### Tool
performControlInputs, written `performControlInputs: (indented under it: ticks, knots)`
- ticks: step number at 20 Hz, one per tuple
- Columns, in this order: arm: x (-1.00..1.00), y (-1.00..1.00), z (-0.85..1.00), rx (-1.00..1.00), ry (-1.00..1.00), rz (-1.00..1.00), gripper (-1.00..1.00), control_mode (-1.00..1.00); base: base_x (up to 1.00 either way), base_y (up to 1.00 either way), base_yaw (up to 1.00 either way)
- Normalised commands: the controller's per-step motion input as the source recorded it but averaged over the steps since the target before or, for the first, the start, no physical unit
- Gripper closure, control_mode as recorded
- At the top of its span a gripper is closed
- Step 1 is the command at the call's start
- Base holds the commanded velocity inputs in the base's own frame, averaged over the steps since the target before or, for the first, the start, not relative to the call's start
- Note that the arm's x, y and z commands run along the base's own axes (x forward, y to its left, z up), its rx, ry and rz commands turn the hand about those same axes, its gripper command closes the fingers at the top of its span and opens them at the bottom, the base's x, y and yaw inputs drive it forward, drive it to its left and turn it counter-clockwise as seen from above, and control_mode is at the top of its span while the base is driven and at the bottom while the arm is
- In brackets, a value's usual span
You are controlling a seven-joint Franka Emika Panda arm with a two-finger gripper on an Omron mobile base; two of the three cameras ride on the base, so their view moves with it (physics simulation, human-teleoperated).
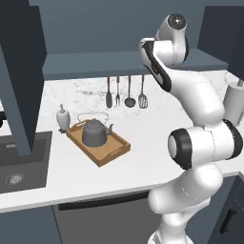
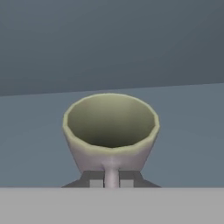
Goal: Pick the kettle from the counter and place it on the tray. Then pick the mug from the cabinet and place it on the tray. Then close the cabinet doors.
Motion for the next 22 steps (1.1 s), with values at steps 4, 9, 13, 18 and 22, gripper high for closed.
performControlInputs:
  ticks: [4,9,13,18,22]
  knots:
    - [0.00,0.00,0.00,0.00,0.00,0.00,1.00,-1.00,0.00,0.00,0.00]
    - [-0.17,0.00,0.00,0.00,0.00,0.00,1.00,-1.00,0.00,0.00,0.00]
    - [-0.59,0.00,0.00,0.00,-0.02,0.03,1.00,-1.00,0.00,0.00,0.00]
    - [-0.85,0.00,0.00,0.00,-0.05,0.05,1.00,-1.00,0.00,0.00,0.00]
    - [-1.00,0.02,0.00,0.00,-0.07,0.08,1.00,-1.00,0.00,0.00,0.00]
